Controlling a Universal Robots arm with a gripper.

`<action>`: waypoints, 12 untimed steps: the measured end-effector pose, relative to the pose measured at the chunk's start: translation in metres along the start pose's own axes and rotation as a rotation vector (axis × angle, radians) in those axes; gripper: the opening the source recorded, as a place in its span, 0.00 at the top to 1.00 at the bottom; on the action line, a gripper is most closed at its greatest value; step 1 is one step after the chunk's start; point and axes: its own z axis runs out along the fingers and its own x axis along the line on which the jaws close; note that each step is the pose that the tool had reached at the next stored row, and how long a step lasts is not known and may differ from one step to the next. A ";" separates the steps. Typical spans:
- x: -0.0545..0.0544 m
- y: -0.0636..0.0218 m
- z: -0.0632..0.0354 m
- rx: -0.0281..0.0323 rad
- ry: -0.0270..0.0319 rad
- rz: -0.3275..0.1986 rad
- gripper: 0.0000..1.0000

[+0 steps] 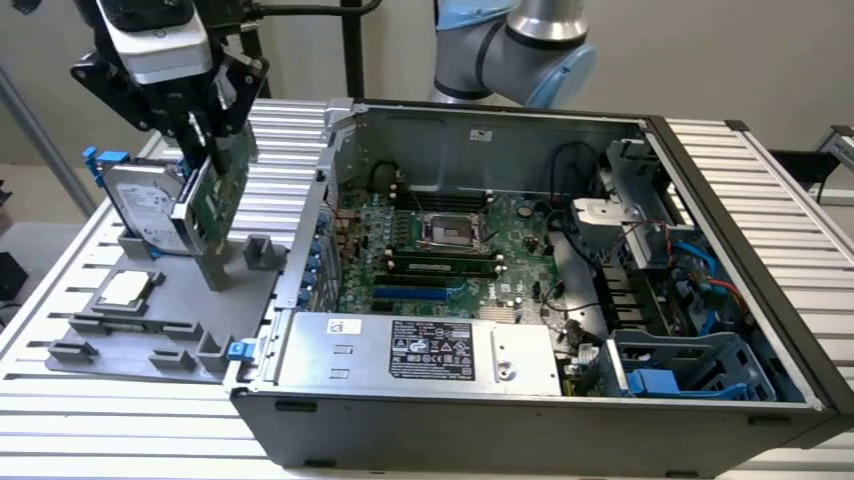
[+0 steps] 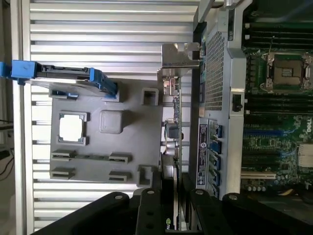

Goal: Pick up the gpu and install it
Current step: 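Pick up the gpu and move the gpu toward the slot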

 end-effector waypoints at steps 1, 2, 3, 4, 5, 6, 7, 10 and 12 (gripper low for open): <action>-0.004 0.0001 -0.0044 -0.0001 0.0015 -0.001 0.73; -0.008 0.0001 -0.0090 -0.0002 0.0032 -0.001 0.73; -0.012 0.0002 -0.0134 -0.0002 0.0051 -0.002 0.73; -0.016 0.0002 -0.0180 -0.0003 0.0070 -0.002 0.73; -0.021 0.0003 -0.0224 -0.0004 0.0090 -0.003 0.73; -0.025 0.0004 -0.0268 -0.0003 0.0114 -0.003 0.73; -0.030 0.0005 -0.0313 -0.0003 0.0138 -0.003 0.73; -0.044 0.0007 -0.0417 -0.0005 0.0216 -0.003 0.73; -0.053 0.0008 -0.0453 -0.0005 0.0264 -0.003 0.73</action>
